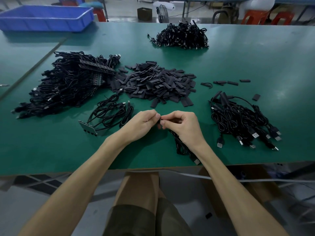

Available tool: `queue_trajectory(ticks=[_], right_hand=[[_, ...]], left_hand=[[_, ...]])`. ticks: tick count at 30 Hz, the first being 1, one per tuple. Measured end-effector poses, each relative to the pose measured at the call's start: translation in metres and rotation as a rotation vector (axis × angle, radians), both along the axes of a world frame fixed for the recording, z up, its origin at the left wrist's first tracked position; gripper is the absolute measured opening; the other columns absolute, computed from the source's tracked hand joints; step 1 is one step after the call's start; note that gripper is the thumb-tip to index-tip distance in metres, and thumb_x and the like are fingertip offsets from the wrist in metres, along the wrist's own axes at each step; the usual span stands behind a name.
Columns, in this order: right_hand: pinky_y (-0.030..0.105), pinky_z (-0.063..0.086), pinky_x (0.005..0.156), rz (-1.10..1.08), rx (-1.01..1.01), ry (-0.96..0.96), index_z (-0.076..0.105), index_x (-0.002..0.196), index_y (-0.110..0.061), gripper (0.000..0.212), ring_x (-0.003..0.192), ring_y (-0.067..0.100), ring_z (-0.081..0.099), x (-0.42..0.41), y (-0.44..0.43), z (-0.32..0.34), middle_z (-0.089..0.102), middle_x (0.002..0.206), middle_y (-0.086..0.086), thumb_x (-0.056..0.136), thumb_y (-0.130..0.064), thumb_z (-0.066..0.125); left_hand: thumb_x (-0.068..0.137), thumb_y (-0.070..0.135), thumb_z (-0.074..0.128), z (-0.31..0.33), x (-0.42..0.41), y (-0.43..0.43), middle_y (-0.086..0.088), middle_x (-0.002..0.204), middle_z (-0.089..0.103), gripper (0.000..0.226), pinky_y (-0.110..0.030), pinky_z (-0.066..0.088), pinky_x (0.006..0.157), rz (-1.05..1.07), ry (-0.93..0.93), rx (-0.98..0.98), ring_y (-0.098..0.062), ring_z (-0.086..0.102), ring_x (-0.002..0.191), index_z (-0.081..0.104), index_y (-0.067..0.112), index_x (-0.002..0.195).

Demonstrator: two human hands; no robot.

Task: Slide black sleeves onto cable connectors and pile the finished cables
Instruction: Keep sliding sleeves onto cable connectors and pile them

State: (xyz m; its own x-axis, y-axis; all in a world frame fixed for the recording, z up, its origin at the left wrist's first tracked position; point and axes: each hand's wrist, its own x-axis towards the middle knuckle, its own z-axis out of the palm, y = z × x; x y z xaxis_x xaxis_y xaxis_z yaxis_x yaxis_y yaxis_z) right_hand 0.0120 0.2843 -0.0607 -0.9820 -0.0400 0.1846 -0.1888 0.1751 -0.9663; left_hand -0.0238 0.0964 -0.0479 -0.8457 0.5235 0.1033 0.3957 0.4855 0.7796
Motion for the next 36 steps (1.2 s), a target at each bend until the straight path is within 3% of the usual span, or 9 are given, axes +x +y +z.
queue_trajectory(ticks=[5, 7, 12, 15, 18, 20, 27, 33, 36], right_hand=[[0.031, 0.061, 0.083, 0.015, -0.109, -0.009, 0.082, 0.097, -0.016, 0.015, 0.081, 0.023, 0.078, -0.0003, 0.001, 0.0001, 0.08, 0.085, 0.005, 0.087, -0.005, 0.081], [0.024, 0.059, 0.082, -0.01, -0.148, -0.006, 0.082, 0.1, -0.018, 0.015, 0.082, 0.021, 0.078, -0.0007, 0.0019, 0.0002, 0.08, 0.085, 0.005, 0.09, -0.007, 0.078], [0.025, 0.059, 0.082, -0.021, -0.233, 0.001, 0.081, 0.099, -0.014, 0.015, 0.081, 0.023, 0.078, -0.001, 0.0034, 0.0017, 0.08, 0.089, 0.006, 0.088, -0.004, 0.079], [0.03, 0.061, 0.082, -0.021, -0.261, 0.008, 0.078, 0.094, -0.014, 0.016, 0.078, 0.024, 0.077, -0.0004, 0.0035, 0.0024, 0.078, 0.086, 0.005, 0.086, 0.0, 0.08], [0.027, 0.06, 0.08, -0.008, -0.221, -0.003, 0.078, 0.089, -0.016, 0.017, 0.077, 0.024, 0.077, -0.0003, 0.0028, 0.0024, 0.078, 0.083, 0.006, 0.086, 0.001, 0.079], [0.026, 0.059, 0.079, -0.005, -0.201, -0.011, 0.078, 0.09, -0.014, 0.015, 0.077, 0.025, 0.078, -0.0001, 0.0031, 0.002, 0.079, 0.083, 0.007, 0.086, 0.0, 0.08], [0.026, 0.059, 0.078, 0.006, -0.154, -0.024, 0.077, 0.089, -0.008, 0.012, 0.076, 0.024, 0.077, 0.0006, 0.0029, 0.0021, 0.078, 0.08, 0.01, 0.085, 0.002, 0.08], [0.039, 0.062, 0.084, 0.018, -0.136, -0.03, 0.076, 0.085, -0.01, 0.015, 0.078, 0.03, 0.077, 0.0013, 0.003, 0.0025, 0.078, 0.079, 0.011, 0.084, 0.005, 0.08], [0.038, 0.063, 0.084, 0.026, -0.137, -0.032, 0.075, 0.086, -0.008, 0.015, 0.077, 0.028, 0.076, 0.002, 0.0027, 0.0037, 0.078, 0.079, 0.011, 0.084, 0.006, 0.078]], left_hand=[[0.11, 0.025, 0.04, 0.0005, 0.0002, -0.0015, -0.014, 0.084, 0.065, 0.039, -0.042, 0.044, 0.074, 0.037, -0.016, 0.093, -0.023, 0.056, 0.075, 0.067, 0.003, 0.092], [0.11, 0.03, 0.039, 0.0019, -0.0001, -0.0021, -0.017, 0.08, 0.062, 0.041, -0.039, 0.041, 0.069, 0.066, -0.006, 0.141, -0.016, 0.051, 0.07, 0.069, 0.007, 0.092], [0.11, 0.037, 0.039, 0.0024, -0.0016, -0.0012, 0.005, 0.066, 0.058, 0.046, -0.034, 0.039, 0.063, 0.091, 0.046, 0.12, -0.012, 0.05, 0.061, 0.067, 0.007, 0.087], [0.108, 0.04, 0.04, 0.0002, -0.0028, -0.0018, 0.004, 0.064, 0.051, 0.052, -0.032, 0.035, 0.059, 0.069, 0.049, 0.117, -0.011, 0.044, 0.059, 0.066, 0.002, 0.084], [0.109, 0.032, 0.041, 0.0006, -0.0023, -0.0014, 0.005, 0.064, 0.045, 0.044, -0.031, 0.033, 0.059, 0.033, 0.041, 0.139, -0.01, 0.042, 0.061, 0.069, 0.037, 0.075], [0.109, 0.03, 0.041, 0.002, -0.0017, -0.0006, 0.008, 0.064, 0.044, 0.047, -0.03, 0.033, 0.06, 0.022, 0.04, 0.138, -0.01, 0.04, 0.061, 0.065, 0.044, 0.072], [0.109, 0.018, 0.042, 0.0004, -0.0007, -0.0002, 0.03, 0.069, 0.063, 0.035, -0.012, 0.036, 0.066, -0.018, 0.011, 0.105, 0.007, 0.052, 0.065, 0.071, 0.013, 0.091], [0.108, 0.02, 0.044, 0.0001, -0.0017, -0.0004, 0.015, 0.081, 0.07, 0.033, -0.028, 0.047, 0.077, -0.025, -0.002, 0.08, -0.001, 0.059, 0.076, 0.071, 0.012, 0.091], [0.108, 0.02, 0.044, 0.0008, -0.0019, -0.001, 0.021, 0.079, 0.069, 0.032, -0.024, 0.046, 0.078, -0.045, -0.002, 0.078, -0.001, 0.06, 0.078, 0.069, 0.013, 0.089]])
